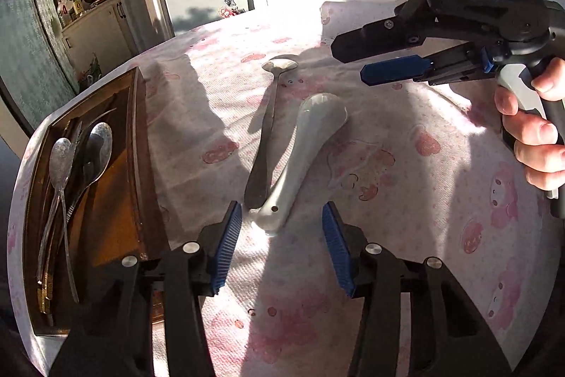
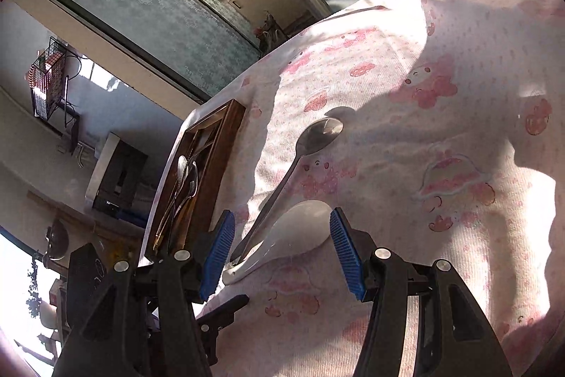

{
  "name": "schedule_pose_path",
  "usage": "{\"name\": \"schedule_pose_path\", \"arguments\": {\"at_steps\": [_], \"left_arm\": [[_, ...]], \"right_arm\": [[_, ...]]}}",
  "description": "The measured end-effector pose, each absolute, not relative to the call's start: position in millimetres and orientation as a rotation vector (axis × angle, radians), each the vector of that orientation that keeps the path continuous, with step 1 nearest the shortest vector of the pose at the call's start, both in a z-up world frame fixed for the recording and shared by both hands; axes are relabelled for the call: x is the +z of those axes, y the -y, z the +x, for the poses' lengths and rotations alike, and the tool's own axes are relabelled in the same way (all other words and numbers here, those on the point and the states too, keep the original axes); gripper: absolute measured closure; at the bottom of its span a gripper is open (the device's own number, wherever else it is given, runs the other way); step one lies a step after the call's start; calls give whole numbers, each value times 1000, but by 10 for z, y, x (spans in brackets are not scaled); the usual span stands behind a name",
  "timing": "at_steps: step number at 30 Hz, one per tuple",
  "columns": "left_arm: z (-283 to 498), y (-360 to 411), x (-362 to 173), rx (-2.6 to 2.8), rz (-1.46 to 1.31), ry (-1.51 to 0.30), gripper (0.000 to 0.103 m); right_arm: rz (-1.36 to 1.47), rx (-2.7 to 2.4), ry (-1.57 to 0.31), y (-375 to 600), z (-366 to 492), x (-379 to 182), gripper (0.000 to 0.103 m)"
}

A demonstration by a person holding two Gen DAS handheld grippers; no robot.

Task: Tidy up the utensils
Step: 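Move the left gripper to the white ceramic soup spoon handle, then close the left gripper on the soup spoon handle and lift it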

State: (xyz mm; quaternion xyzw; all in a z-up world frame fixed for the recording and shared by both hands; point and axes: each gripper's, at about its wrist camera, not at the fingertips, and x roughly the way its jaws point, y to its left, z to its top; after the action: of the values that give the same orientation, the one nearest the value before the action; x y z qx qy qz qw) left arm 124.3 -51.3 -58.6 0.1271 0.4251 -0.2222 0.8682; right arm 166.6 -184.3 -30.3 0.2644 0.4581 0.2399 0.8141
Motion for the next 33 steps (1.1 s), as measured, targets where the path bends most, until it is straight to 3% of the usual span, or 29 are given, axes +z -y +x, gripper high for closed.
{"name": "schedule_pose_path", "arguments": {"at_steps": [2,3,15,22,25,28,33], "left_arm": [[1227,537,-578,-481,261,-893,68],[1215,560,-574,-487,265,-891,84],[1438,352,-585,-504,-58,-973,84],[1444,301,-585,-513,-114,-986,87],[1410,342,-573,-513,-82,-974,87],[1363,427,-564,-501,-23,-957,87],[1330,468,-558,-497,17,-945,87]], "right_arm": [[583,515,-988,1861,1655,-341,46],[593,518,-994,1869,1652,-361,46],[695,532,-1062,1662,1634,-567,46],[749,491,-1018,1569,1768,-585,46],[790,455,-1004,1578,1828,-627,55],[829,463,-1011,1570,1901,-692,71],[924,528,-994,1576,1913,-732,71]]}}
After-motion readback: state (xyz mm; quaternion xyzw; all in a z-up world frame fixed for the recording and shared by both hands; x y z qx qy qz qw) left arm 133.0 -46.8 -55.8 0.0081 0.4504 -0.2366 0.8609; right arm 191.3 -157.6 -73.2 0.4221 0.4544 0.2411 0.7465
